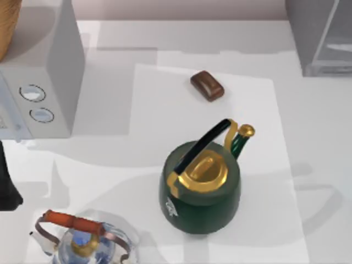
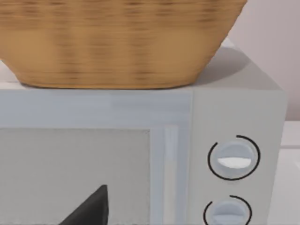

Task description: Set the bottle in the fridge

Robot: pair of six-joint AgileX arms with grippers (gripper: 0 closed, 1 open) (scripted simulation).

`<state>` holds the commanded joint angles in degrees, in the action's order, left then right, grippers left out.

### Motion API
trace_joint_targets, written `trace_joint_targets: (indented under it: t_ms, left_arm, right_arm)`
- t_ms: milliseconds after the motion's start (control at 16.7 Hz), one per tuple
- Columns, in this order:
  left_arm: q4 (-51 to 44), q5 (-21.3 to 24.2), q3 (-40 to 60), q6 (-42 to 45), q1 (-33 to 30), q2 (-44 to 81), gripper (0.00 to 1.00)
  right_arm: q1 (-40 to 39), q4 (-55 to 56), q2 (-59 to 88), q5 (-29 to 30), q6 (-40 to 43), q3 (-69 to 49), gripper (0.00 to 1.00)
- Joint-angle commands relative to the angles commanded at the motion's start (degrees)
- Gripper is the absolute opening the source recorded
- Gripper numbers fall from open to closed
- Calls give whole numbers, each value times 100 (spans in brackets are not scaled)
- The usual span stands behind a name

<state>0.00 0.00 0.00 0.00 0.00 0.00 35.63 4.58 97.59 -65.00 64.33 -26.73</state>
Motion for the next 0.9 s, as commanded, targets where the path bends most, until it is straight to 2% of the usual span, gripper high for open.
trace_joint_targets:
  t_ms: [180,360,900]
  left_arm:
    - [0,0,0,0,0,0,100]
    - [0,0,0,0,0,0,100]
    - [0,0,0,0,0,0,100]
  right_arm:
    - [108,-207,27,-1,185,-176,1]
    - [431,-960,206,-35,758,-641,1]
    - [1431,-4961,927,-165,3395,-2542,1]
